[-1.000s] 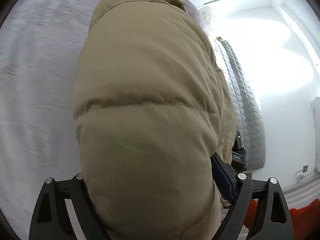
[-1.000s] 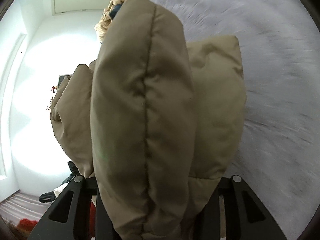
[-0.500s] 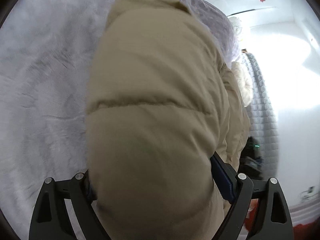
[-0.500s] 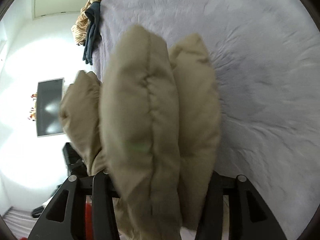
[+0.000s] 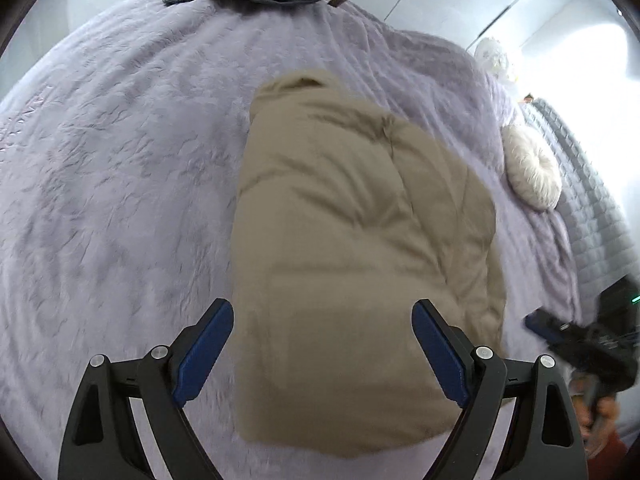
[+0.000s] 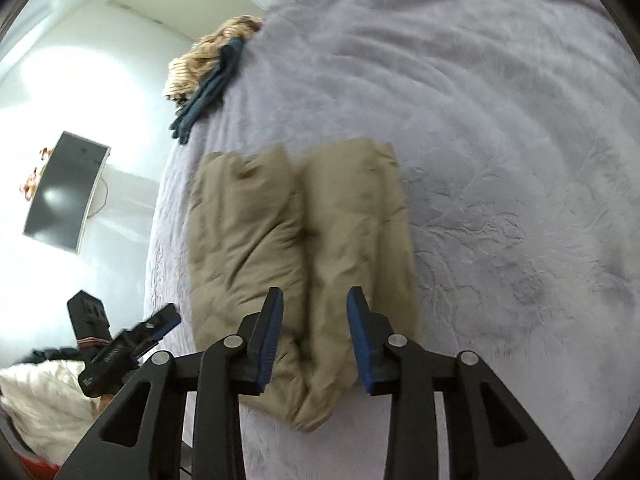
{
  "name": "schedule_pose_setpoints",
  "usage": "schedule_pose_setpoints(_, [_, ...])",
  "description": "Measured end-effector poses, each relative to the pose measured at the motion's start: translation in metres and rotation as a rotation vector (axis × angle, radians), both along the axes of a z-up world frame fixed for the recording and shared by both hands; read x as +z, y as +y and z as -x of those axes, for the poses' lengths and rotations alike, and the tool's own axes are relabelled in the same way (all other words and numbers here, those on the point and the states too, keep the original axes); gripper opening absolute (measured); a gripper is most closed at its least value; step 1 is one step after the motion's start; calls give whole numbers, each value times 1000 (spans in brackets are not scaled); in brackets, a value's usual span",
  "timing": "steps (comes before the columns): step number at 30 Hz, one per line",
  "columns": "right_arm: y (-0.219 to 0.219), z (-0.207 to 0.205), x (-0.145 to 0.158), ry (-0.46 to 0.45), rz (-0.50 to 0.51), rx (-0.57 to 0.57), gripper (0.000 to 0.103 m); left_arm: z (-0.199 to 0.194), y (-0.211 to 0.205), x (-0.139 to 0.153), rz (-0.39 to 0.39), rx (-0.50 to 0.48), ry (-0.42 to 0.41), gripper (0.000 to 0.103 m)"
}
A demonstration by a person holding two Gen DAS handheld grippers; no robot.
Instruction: Fold large clothes
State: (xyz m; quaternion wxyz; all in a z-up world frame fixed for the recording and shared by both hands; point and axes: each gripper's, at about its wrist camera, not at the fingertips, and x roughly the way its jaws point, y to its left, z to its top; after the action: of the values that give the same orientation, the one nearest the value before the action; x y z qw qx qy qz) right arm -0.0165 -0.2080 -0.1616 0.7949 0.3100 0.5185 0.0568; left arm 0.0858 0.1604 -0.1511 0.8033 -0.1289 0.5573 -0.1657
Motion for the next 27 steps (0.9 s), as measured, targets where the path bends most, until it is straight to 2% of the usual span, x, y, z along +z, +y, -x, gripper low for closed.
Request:
schedule_pose_setpoints(3, [26, -2, 1, 20, -18, 44, 36, 16, -28, -19, -81, -59, 16, 91])
schedule_pose_setpoints(5, [37, 3, -10, 77, -21, 60, 35, 26, -39, -29, -158, -99, 16, 91])
schedule_pose_setpoints(9, [58, -5, -46, 179, 35, 87, 35, 34, -43, -34, -166, -97, 39, 91])
schedule_pose_setpoints(14, [60, 3, -72, 262, 11, 43, 35, 42, -43, -30, -183, -73, 63, 91])
schedule_pose_setpoints(21, [74, 0, -63, 276, 69, 54, 35, 57, -44, -18, -216, -77, 87, 91])
schedule_pose_setpoints(27, [92, 1, -38, 262, 141, 75, 36, 73, -46, -1, -227, -81, 84, 91])
